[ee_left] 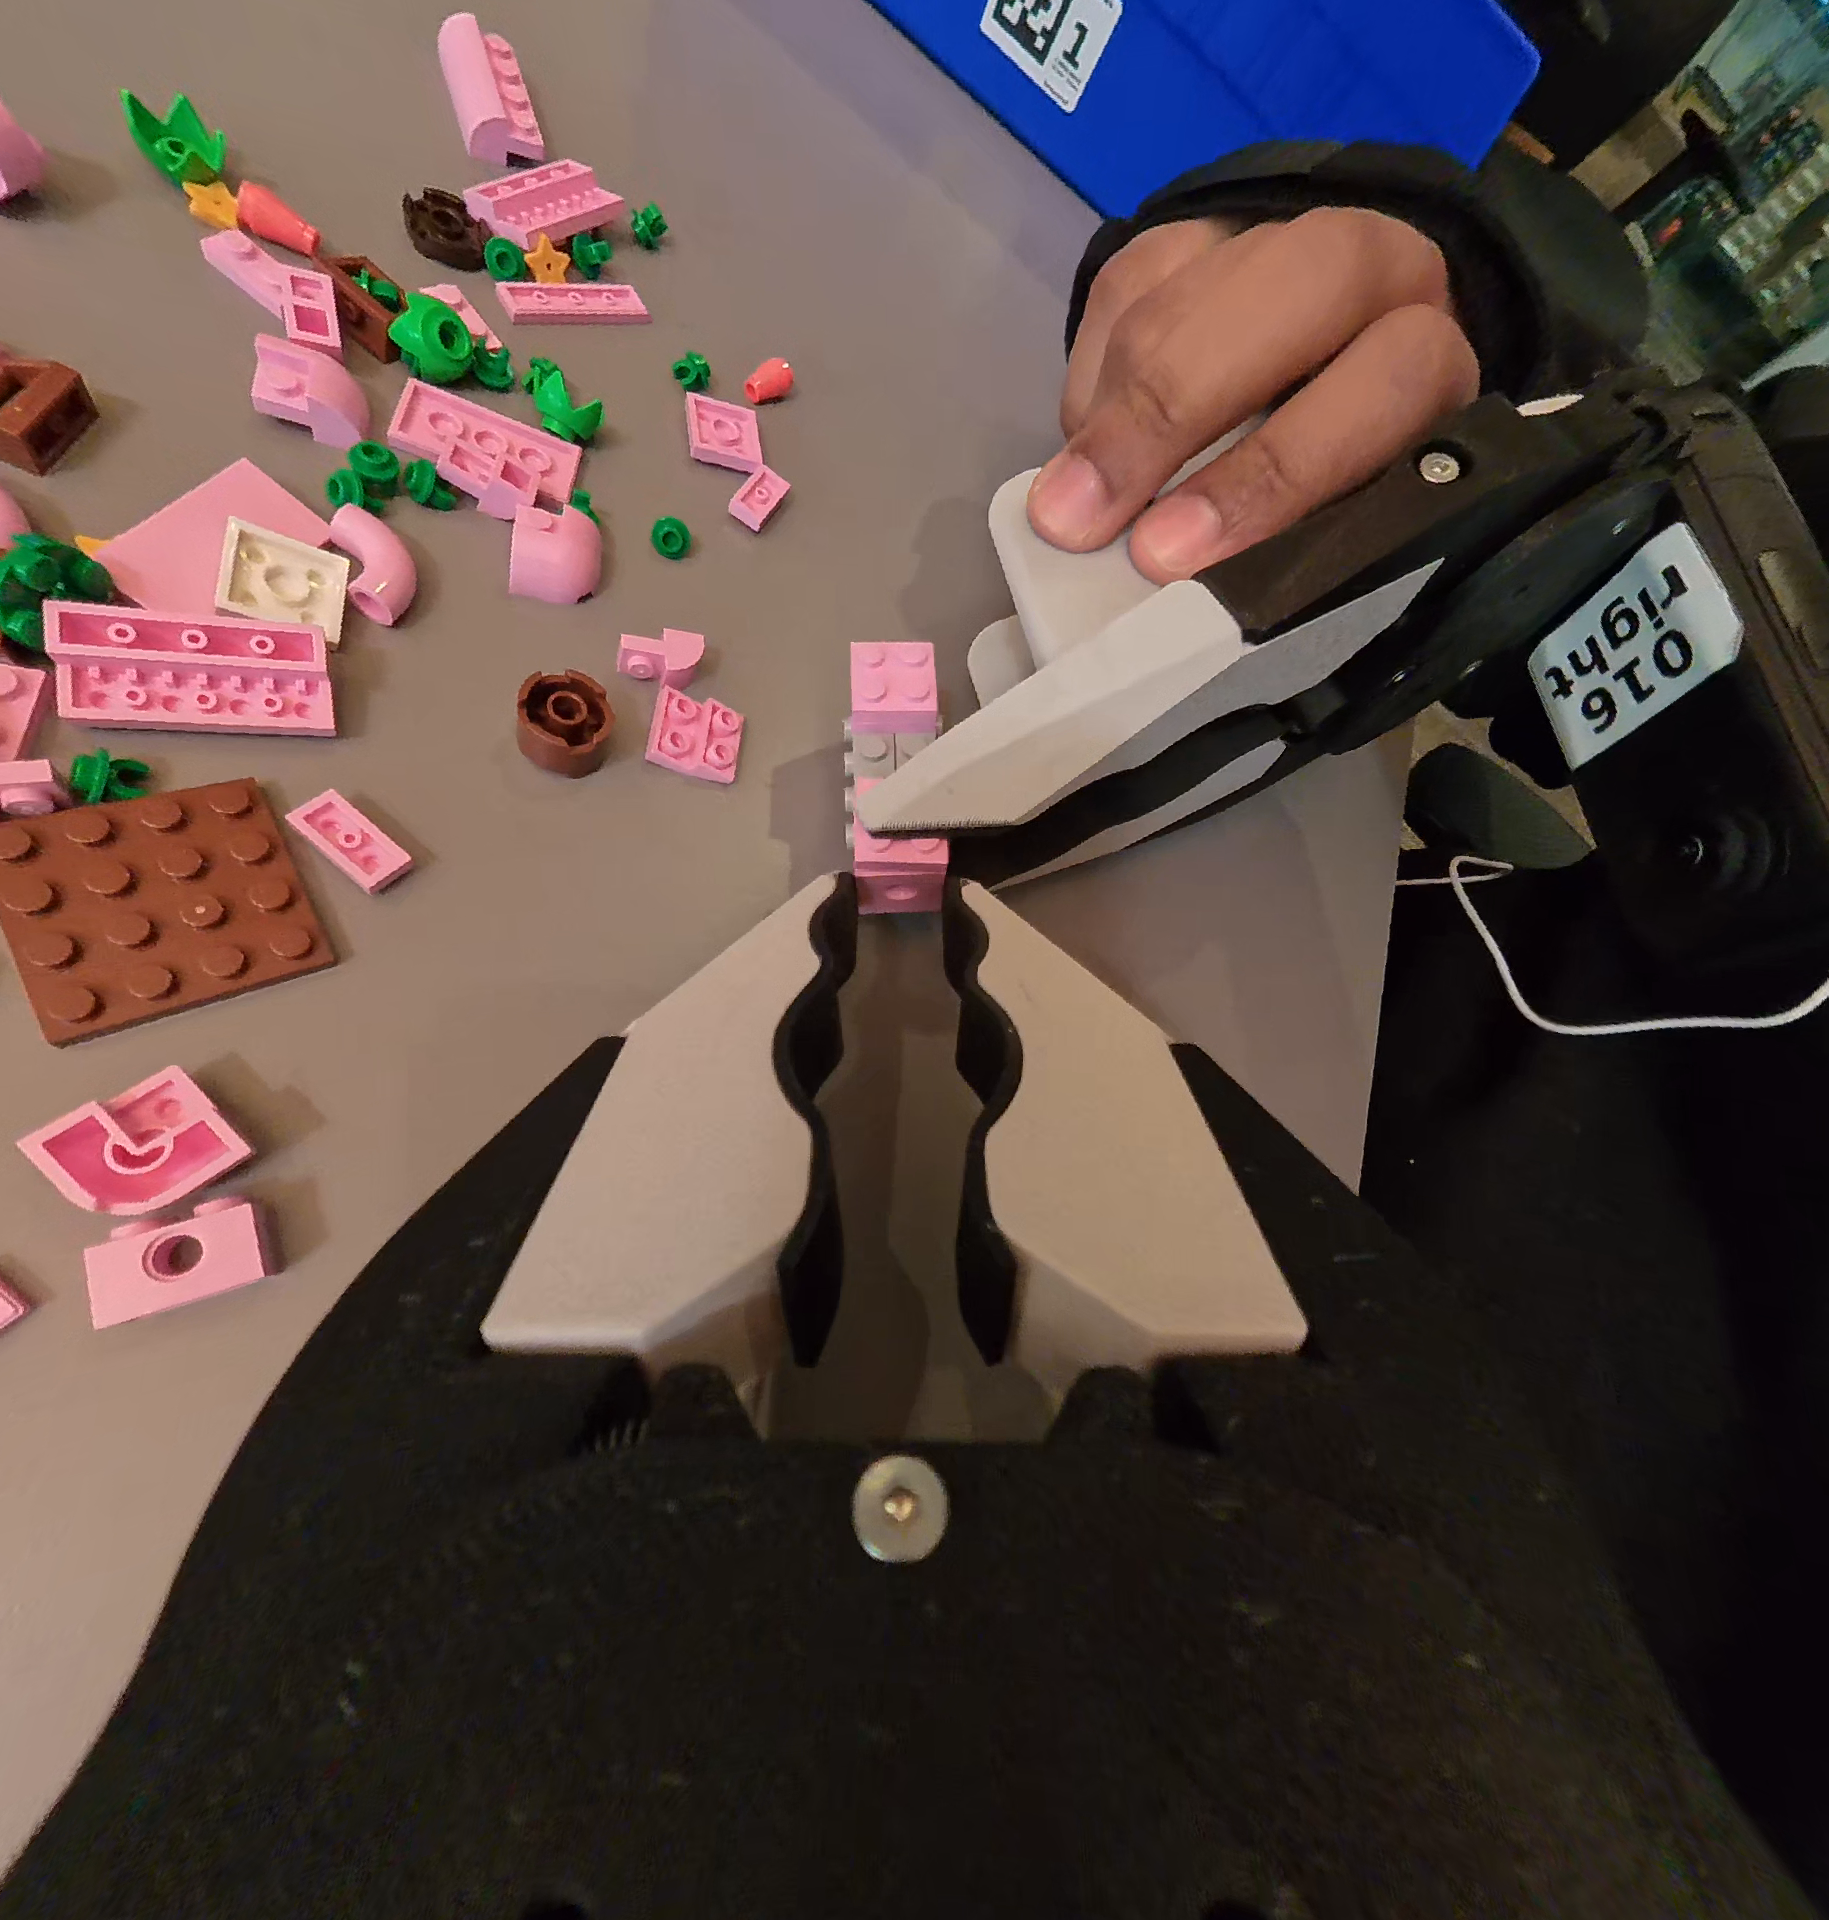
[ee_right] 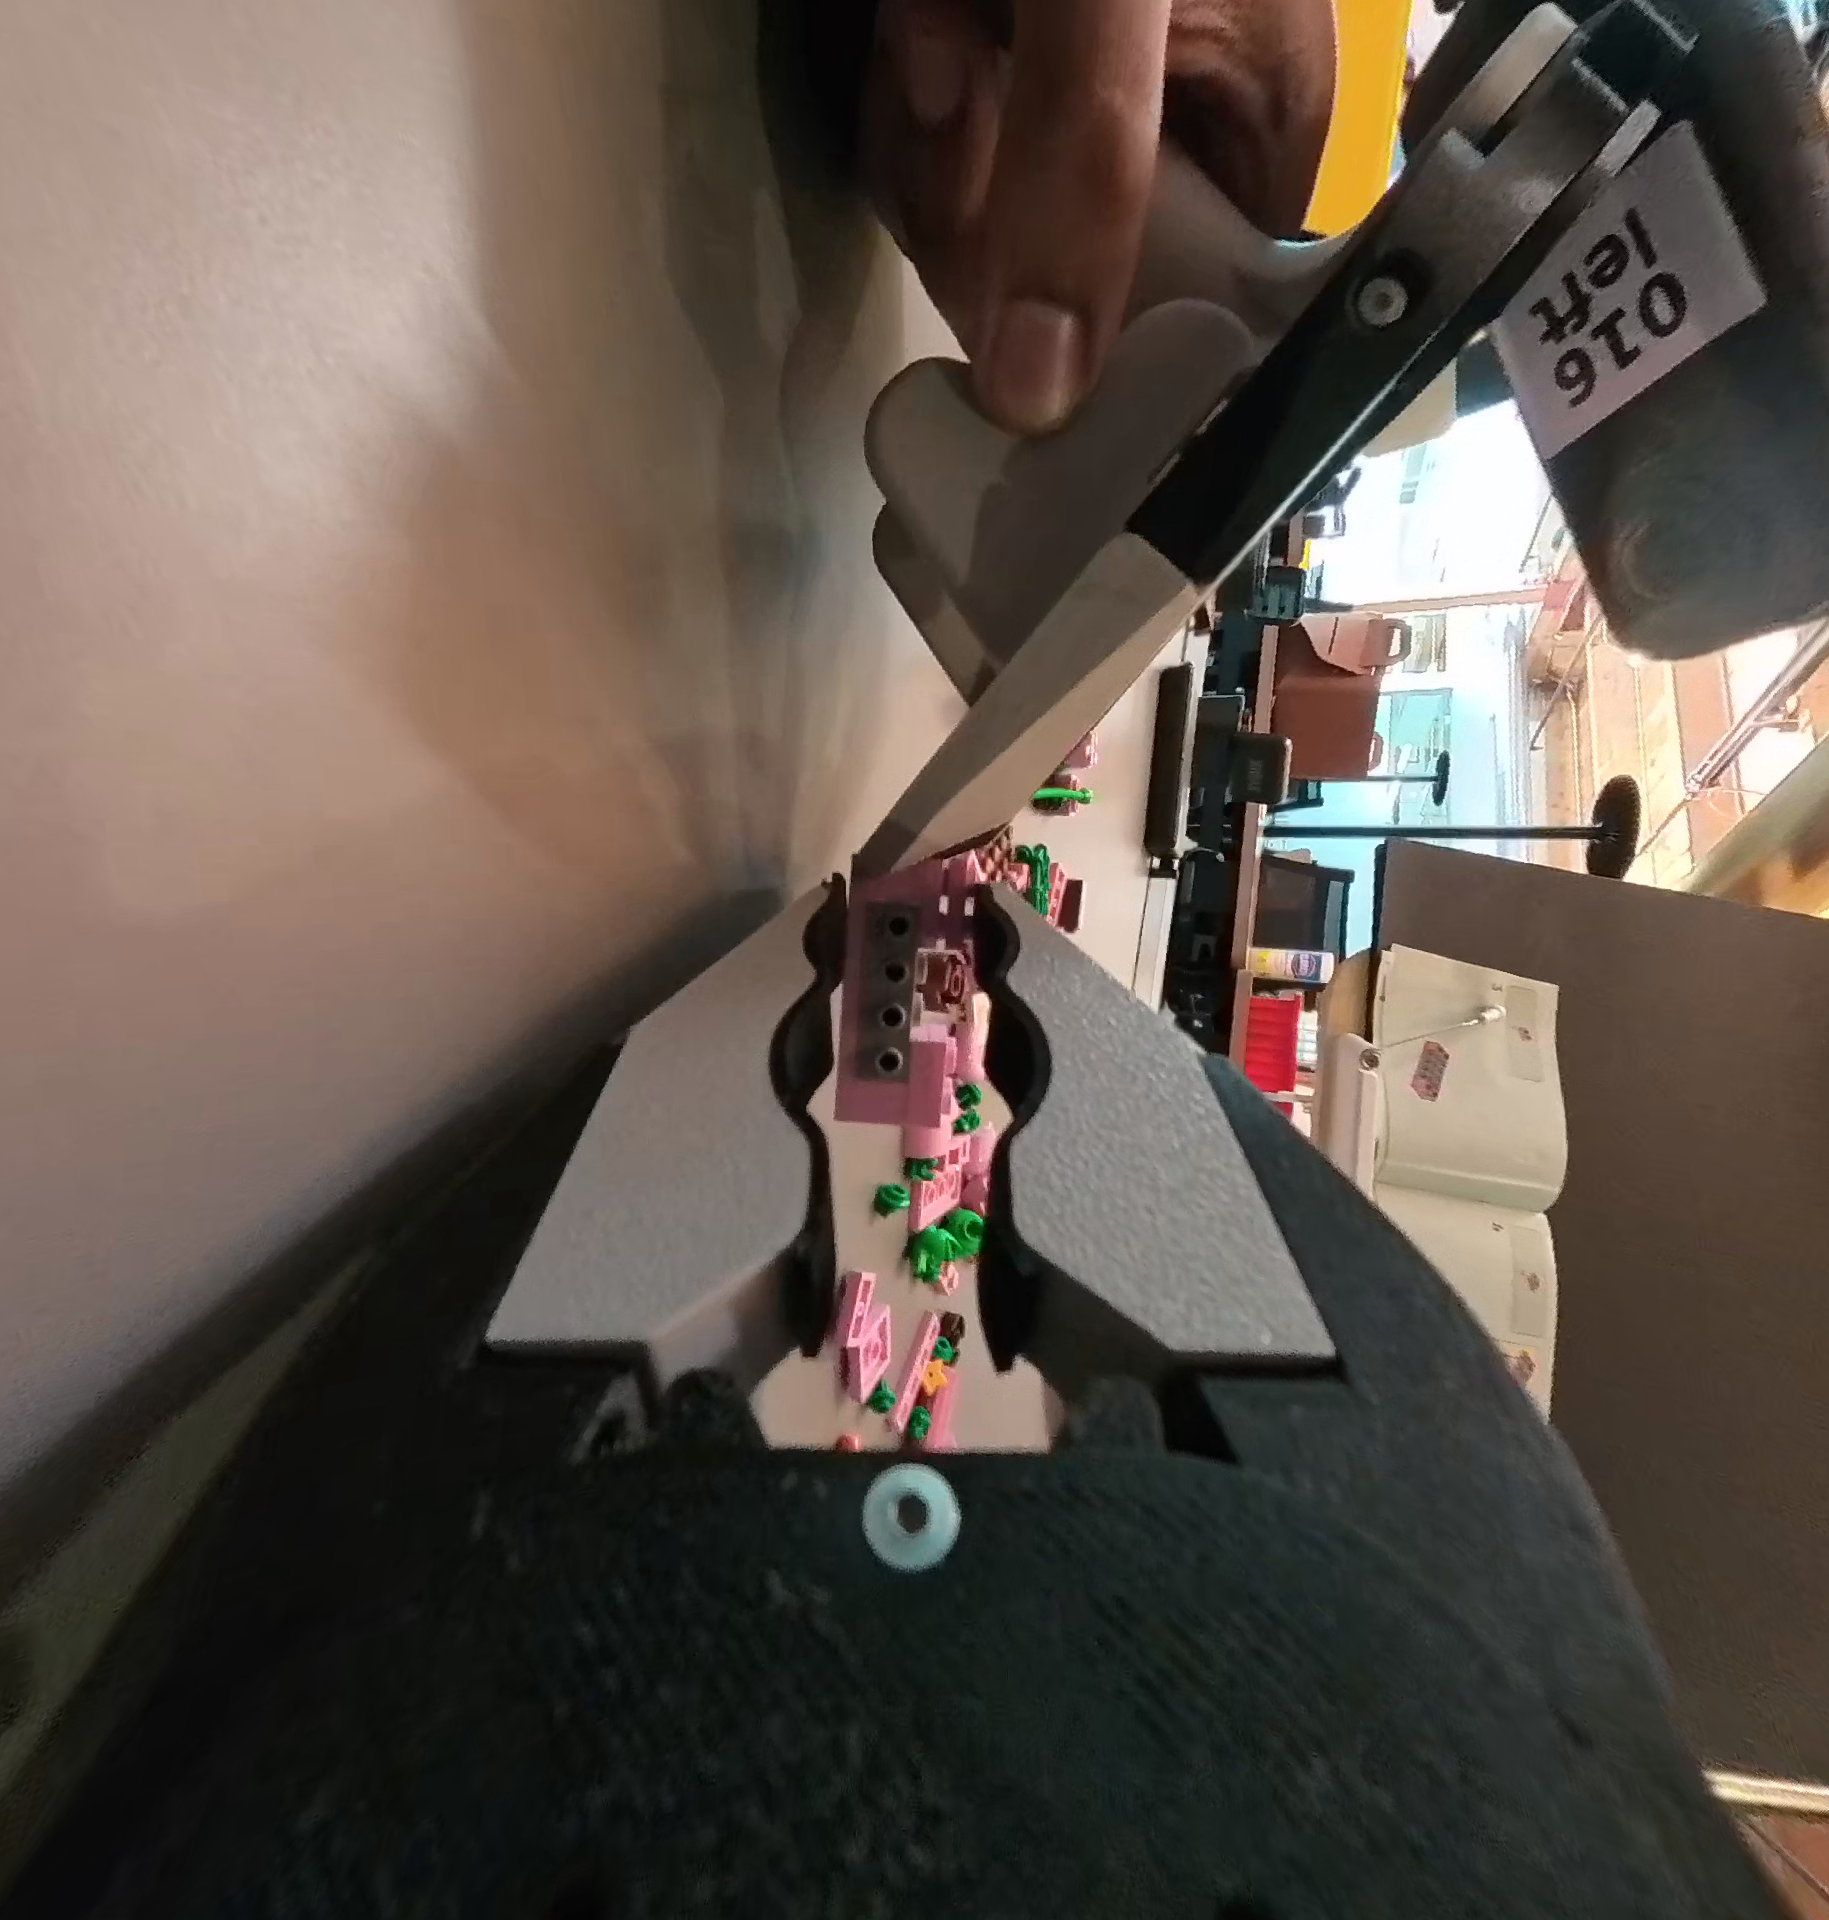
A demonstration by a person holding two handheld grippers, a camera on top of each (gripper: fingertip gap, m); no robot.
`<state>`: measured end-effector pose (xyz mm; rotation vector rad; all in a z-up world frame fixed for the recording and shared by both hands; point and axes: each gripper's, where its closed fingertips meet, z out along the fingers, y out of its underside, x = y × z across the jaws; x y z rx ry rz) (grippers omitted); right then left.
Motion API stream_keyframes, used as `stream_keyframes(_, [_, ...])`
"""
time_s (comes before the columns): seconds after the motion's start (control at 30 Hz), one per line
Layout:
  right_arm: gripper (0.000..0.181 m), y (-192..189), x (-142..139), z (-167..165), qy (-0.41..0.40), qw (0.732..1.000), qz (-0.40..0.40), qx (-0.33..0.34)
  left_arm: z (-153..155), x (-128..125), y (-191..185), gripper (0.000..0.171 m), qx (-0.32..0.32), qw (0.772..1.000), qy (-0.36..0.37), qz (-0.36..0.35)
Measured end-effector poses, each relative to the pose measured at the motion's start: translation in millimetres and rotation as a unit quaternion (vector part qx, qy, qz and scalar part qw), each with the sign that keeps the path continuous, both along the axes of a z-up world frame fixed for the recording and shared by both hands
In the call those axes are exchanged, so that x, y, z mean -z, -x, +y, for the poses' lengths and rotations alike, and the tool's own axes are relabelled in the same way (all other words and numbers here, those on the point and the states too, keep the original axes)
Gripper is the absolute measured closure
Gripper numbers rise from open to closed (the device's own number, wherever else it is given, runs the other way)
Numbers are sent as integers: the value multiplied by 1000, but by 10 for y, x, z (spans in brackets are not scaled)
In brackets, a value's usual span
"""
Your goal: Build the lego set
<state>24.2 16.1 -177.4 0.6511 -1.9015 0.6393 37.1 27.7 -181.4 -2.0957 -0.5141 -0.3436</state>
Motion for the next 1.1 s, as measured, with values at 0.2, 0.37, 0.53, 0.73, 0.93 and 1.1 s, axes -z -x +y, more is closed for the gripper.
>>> stream_keyframes(0.2, [158, -15, -9, -2, 11, 1000, -2, -14, 3, -6, -11, 158, 4, 1000, -2, 2])
stream_keyframes(0.37, [158, -22, -17, 1, 15, 1000, -15, -13, 5, -14, -22, 158, 7, 1000, -4, 3])
stream_keyframes(0.53, [159, -21, -6, 5, 13, 999, -35, -2, 6, -9, -27, 158, 9, 1000, -2, 4])
stream_keyframes(0.73, [159, -30, 6, 10, 12, 998, -56, 8, 10, -5, -38, 158, 12, 1000, -1, 4])
stream_keyframes(0.93, [160, -24, -136, 25, 96, 977, -187, 25, 9, -197, -19, 152, 4, 997, -70, -9])
stream_keyframes(1.1, [159, -17, -469, 88, 225, 912, -342, 9, -19, -399, 38, 137, -5, 992, -125, 34])
